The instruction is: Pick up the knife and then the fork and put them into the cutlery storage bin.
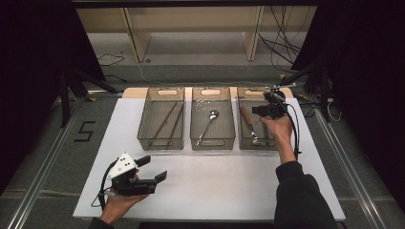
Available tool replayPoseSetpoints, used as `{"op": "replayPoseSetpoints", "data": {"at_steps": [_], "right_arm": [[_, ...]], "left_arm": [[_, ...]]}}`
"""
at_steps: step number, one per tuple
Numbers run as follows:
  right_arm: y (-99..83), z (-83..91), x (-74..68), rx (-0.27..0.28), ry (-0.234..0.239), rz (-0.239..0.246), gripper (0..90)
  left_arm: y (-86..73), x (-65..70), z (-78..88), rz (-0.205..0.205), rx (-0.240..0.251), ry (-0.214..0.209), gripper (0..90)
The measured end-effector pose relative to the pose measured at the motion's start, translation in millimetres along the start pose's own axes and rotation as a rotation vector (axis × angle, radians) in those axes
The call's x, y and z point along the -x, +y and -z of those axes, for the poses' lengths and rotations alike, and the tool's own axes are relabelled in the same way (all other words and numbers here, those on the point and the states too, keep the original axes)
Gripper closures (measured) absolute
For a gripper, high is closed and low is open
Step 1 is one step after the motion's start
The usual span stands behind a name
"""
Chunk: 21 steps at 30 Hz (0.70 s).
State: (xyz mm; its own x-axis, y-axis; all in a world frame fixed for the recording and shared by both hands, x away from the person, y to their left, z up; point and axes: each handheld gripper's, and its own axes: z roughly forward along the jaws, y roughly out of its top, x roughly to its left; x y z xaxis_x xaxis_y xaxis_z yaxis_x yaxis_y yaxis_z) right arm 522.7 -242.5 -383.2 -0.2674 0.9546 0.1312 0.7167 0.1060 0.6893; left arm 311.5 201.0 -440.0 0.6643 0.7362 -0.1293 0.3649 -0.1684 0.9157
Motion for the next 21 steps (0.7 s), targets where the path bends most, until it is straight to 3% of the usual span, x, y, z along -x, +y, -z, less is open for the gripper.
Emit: {"op": "replayPoseSetpoints", "data": {"at_steps": [4,7,11,21], "right_arm": [[-0.1,6.8,-2.7,0.013,0.018,0.022,52.2],[-1.9,12.9,-5.8,0.031,0.061,0.027,46.5],[-6.1,22.6,-14.4,0.067,0.104,0.069,40.7],[-33.2,43.3,-35.0,0.128,0.241,0.13,29.8]], "left_arm": [[-0.2,-0.1,-0.1,0.003,0.001,0.001,16.0],[-0.2,-0.1,-0.3,0.003,0.001,0.0,16.0],[-0.2,-0.4,-0.3,0.004,-0.001,0.0,15.9],[-0.6,-1.3,-0.9,0.017,-0.005,-0.005,15.9]]}}
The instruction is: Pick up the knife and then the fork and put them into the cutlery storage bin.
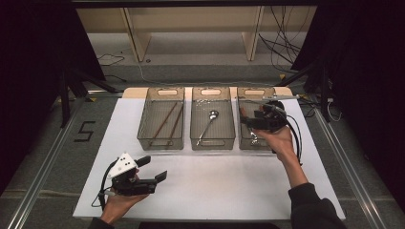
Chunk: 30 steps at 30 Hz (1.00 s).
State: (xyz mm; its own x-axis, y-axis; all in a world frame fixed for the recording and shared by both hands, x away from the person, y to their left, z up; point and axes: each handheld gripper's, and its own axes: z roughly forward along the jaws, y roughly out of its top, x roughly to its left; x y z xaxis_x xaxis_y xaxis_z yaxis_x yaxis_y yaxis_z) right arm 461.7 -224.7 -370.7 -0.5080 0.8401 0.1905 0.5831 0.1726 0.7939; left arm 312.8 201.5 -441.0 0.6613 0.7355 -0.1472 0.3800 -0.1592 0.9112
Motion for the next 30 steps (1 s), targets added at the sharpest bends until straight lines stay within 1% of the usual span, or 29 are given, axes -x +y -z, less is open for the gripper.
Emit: {"op": "replayPoseSetpoints", "data": {"at_steps": [3,6,10,11,17,20,22,27,30], "right_arm": [[-5.9,7.6,-7.5,0.024,0.038,0.011,27.1],[-10.8,14.7,-15.2,0.05,0.065,0.029,25.2],[-20.6,23.3,-26.3,0.071,0.099,0.06,24.1],[-23.6,24.4,-28.7,0.069,0.107,0.066,23.5],[-42.5,29.2,-39.6,0.071,0.133,0.085,21.8],[-50.0,30.7,-42.4,0.071,0.132,0.1,20.7],[-53.9,32.0,-43.7,0.074,0.139,0.097,20.4],[-64.5,35.5,-48.1,0.101,0.16,0.108,20.0],[-73.2,38.1,-51.0,0.114,0.161,0.118,19.9]], "left_arm": [[-0.2,-0.4,0.1,0.002,0.0,0.0,15.9],[0.0,-0.2,0.1,0.002,0.0,-0.001,15.8],[0.3,0.2,0.3,0.004,-0.003,-0.006,15.7],[0.4,0.4,0.2,0.005,-0.002,-0.007,15.7],[0.0,0.9,-0.8,0.007,0.002,-0.009,15.6],[-0.2,0.7,-1.1,0.001,-0.005,-0.01,15.6],[-0.3,0.7,-1.2,0.002,-0.006,-0.012,15.6],[-0.5,1.1,-1.3,0.007,-0.01,-0.018,15.6],[-0.6,1.6,-1.5,0.005,-0.011,-0.019,15.6]]}}
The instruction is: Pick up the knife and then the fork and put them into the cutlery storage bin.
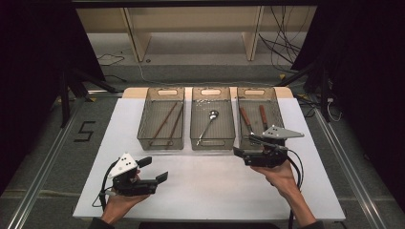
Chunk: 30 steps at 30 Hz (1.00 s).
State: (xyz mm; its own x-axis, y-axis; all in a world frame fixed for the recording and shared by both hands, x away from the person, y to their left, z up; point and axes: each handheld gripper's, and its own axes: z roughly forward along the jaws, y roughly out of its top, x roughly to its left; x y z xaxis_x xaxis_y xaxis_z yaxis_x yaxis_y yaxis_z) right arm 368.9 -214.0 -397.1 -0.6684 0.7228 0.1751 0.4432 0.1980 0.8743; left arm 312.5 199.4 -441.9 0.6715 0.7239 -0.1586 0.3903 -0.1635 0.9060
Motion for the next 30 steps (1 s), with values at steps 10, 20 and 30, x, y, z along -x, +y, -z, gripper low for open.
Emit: {"op": "replayPoseSetpoints", "data": {"at_steps": [10,20,30], "right_arm": [[-17.4,10.3,-7.7,0.031,0.025,0.007,18.8],[-37.5,16.5,-13.0,0.054,0.034,0.011,18.7],[-58.8,22.9,-17.4,0.042,0.034,0.007,18.0]], "left_arm": [[-1.3,0.6,-1.5,0.005,-0.009,-0.004,15.7],[-2.3,0.9,0.4,0.006,-0.009,-0.007,15.6],[-4.1,1.6,1.6,0.018,-0.007,-0.014,15.6]]}}
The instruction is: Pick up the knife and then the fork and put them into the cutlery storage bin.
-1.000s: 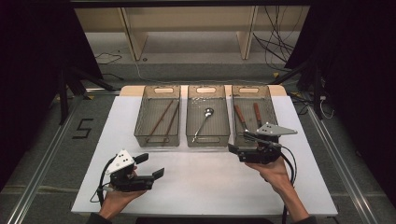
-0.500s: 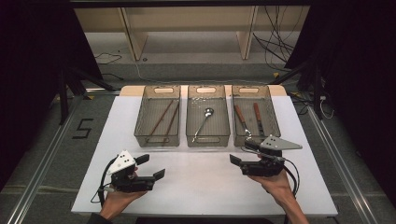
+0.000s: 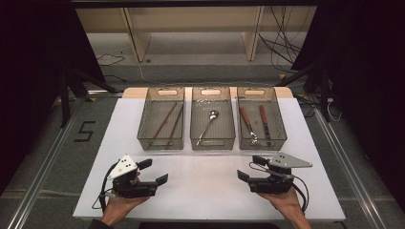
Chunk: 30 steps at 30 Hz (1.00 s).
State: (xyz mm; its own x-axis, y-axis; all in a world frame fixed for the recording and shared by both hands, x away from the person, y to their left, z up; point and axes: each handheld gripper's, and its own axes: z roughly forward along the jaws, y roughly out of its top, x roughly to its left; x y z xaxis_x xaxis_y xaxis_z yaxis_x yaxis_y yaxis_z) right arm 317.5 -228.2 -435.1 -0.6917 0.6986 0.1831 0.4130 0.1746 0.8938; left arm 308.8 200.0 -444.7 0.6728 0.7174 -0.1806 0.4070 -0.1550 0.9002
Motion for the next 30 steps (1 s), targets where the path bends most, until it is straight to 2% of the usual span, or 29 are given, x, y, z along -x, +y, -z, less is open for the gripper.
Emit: {"op": "replayPoseSetpoints", "data": {"at_steps": [5,14,30], "right_arm": [[-6.8,3.2,-2.2,-0.016,-0.011,-0.003,17.9],[-18.2,14.9,-0.4,0.002,-0.038,-0.036,18.0],[-19.1,16.1,1.0,0.017,-0.045,-0.042,18.1]], "left_arm": [[0.1,0.9,0.3,0.004,-0.009,-0.015,15.6],[-2.2,2.9,2.1,0.002,-0.018,-0.013,15.4],[-2.5,2.9,2.3,-0.008,-0.019,-0.007,15.4]]}}
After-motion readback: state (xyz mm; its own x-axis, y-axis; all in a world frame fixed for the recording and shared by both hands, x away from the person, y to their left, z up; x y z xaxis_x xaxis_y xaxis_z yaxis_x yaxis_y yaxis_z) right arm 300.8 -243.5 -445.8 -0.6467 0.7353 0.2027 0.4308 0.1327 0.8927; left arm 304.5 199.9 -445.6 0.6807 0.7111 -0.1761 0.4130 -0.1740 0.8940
